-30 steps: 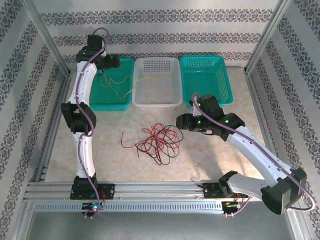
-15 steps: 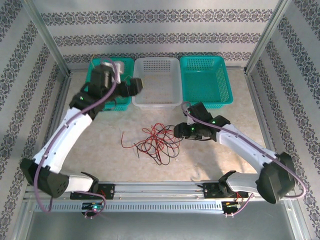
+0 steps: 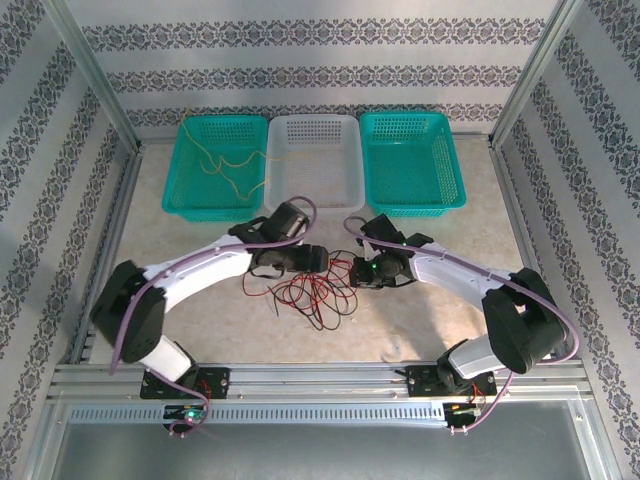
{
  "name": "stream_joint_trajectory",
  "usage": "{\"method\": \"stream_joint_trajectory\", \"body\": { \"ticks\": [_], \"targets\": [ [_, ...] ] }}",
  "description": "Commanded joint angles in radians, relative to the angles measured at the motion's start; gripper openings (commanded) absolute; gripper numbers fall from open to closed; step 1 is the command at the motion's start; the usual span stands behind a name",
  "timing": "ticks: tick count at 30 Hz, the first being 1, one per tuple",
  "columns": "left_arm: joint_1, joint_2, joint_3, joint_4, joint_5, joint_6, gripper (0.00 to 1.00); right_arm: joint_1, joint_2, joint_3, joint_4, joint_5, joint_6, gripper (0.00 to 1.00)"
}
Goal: Untangle the cables
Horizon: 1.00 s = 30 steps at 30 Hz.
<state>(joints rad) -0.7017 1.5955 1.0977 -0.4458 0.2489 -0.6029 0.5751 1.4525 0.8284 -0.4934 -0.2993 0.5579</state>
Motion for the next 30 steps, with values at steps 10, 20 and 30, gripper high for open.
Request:
{"method": "stream_joint_trajectory", "body": {
  "ticks": [10, 20, 30],
  "targets": [
    [-0.022, 0.225, 0.152, -0.142, -0.222, 0.064, 0.71, 0.114, -0.277, 0.092, -0.114, -0.007, -0.018, 0.0],
    [-0.022, 0.17, 0.007, -0.114, -0.212, 0.047, 0.63, 0.134, -0.409, 0.308, -0.243, 0.034, -0.051, 0.0],
    [-0.021, 0.139, -0.133, -0.022, -0.18, -0.02, 0.58, 0.089, -0.408, 0.588, -0.31, 0.056, -0.097, 0.0]
  ]
}}
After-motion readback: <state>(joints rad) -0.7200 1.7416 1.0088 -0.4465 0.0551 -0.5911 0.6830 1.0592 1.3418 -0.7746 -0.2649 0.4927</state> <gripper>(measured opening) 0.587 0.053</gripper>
